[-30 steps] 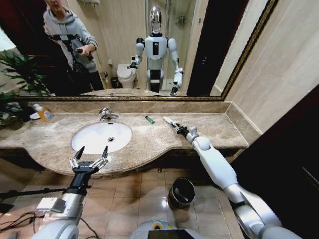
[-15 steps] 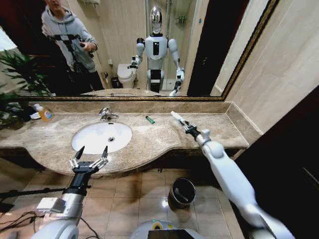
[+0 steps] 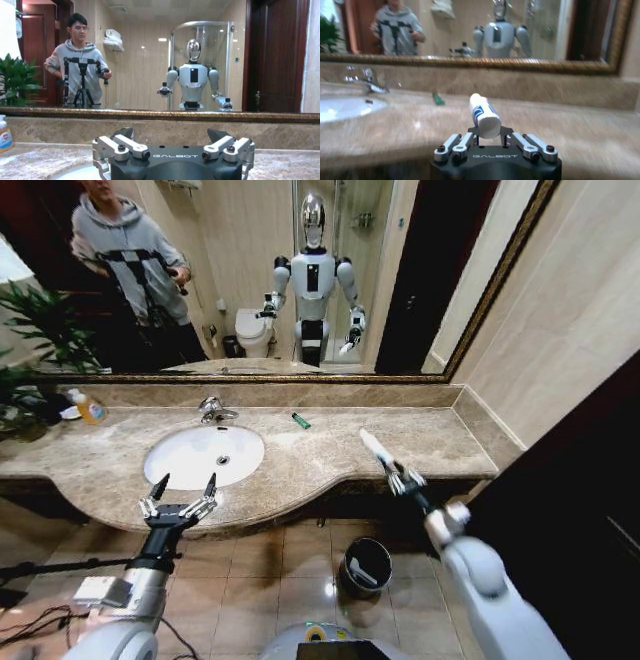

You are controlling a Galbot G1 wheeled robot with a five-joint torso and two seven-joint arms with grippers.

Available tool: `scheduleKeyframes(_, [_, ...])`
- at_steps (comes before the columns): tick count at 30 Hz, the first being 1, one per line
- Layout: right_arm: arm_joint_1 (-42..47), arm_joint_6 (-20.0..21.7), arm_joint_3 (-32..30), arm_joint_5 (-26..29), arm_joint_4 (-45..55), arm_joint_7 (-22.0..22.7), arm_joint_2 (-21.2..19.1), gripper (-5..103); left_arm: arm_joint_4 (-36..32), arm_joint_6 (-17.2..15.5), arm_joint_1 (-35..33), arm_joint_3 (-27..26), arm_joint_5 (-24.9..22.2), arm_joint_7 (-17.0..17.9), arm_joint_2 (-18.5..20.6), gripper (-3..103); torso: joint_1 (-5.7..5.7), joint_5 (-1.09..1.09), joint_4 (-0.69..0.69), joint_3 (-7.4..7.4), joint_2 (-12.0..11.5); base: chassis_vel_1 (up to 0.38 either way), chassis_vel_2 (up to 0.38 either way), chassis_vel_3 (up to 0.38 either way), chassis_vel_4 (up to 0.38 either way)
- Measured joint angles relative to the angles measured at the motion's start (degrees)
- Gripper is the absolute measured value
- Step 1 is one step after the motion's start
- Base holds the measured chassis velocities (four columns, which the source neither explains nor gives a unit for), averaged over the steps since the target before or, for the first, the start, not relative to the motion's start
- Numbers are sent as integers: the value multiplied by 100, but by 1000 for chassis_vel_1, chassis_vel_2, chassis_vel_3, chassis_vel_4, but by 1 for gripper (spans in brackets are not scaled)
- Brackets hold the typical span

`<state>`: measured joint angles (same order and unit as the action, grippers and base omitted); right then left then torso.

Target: Pick up the trash from the sink and place it in the trash bin.

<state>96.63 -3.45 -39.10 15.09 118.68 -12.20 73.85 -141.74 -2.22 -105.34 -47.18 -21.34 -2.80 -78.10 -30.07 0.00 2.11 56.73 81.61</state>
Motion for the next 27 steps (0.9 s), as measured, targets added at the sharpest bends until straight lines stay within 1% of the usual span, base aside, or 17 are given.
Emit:
scheduleKeyframes(1, [228,-132,-23,-93,-8,-3,150,26,0,0,0,0,0,0,1,100,0,1,-2,0,0,0,0,0,0])
scheduleKeyframes(2, [460,-322,-47,-229,-57,0,336,26,0,0,0,0,0,0,0,100,0,-3,-1,0,0,0,0,0,0])
scheduleKeyframes(3, [612,-464,-60,-338,-139,2,487,26,0,0,0,0,0,0,1,100,0,0,-1,0,0,0,0,0,0])
scheduleKeyframes(4, [612,-464,-60,-338,-139,2,487,26,0,0,0,0,0,0,1,100,0,0,-1,0,0,0,0,0,0])
scheduleKeyframes(6, [805,-691,-76,-461,-382,-51,751,26,0,0,0,0,0,0,0,100,-1,-1,0,1,0,0,0,0,0])
scheduleKeyframes(7, [805,-691,-76,-461,-382,-51,751,26,0,0,0,0,0,0,0,100,-1,-1,0,1,0,0,0,0,0])
scheduleKeyframes(9, [865,-854,-77,-546,-599,-111,867,26,0,0,0,1,0,0,1,100,-1,0,0,1,0,0,0,0,0])
scheduleKeyframes(10, [892,-1035,-79,-698,-858,-125,939,26,0,0,0,0,0,0,1,100,-1,0,0,1,0,0,0,0,0])
scheduleKeyframes(11, [892,-1035,-79,-698,-858,-125,939,26,0,0,0,0,0,0,1,100,-1,0,0,1,0,0,0,0,0])
scheduleKeyframes(14, [836,-1245,-77,-867,-1436,-108,989,26,0,0,0,0,0,0,1,100,-1,0,0,1,0,0,0,0,0])
scheduleKeyframes(16, [771,-1262,-38,-916,-1673,-95,987,26,0,0,0,0,0,0,1,100,-1,0,0,1,0,0,0,0,0])
scheduleKeyframes(18, [556,-1220,97,-1082,-2164,-87,974,26,0,0,0,0,0,0,0,100,-1,1,0,1,0,0,0,0,0])
scheduleKeyframes(21, [338,-1166,206,-1245,-2535,-73,974,26,0,0,0,0,0,0,1,100,-1,0,0,1,-1,0,0,0,0])
scheduleKeyframes(22, [221,-1152,253,-1327,-2722,-61,973,26,0,0,0,0,0,0,0,100,-1,0,0,2,0,0,0,0,0])
scheduleKeyframes(23, [-54,-1137,337,-1497,-3124,-11,961,26,0,0,0,0,0,0,1,100,-1,1,0,1,-1,0,0,0,0])
scheduleKeyframes(24, [-54,-1137,337,-1497,-3124,-11,961,26,0,0,0,0,0,0,1,100,-1,1,0,1,-1,0,0,0,0])
scheduleKeyframes(27, [-669,-1052,501,-1831,-3989,104,901,26,0,0,0,0,0,0,1,100,-3,1,1,2,-2,0,0,0,0])
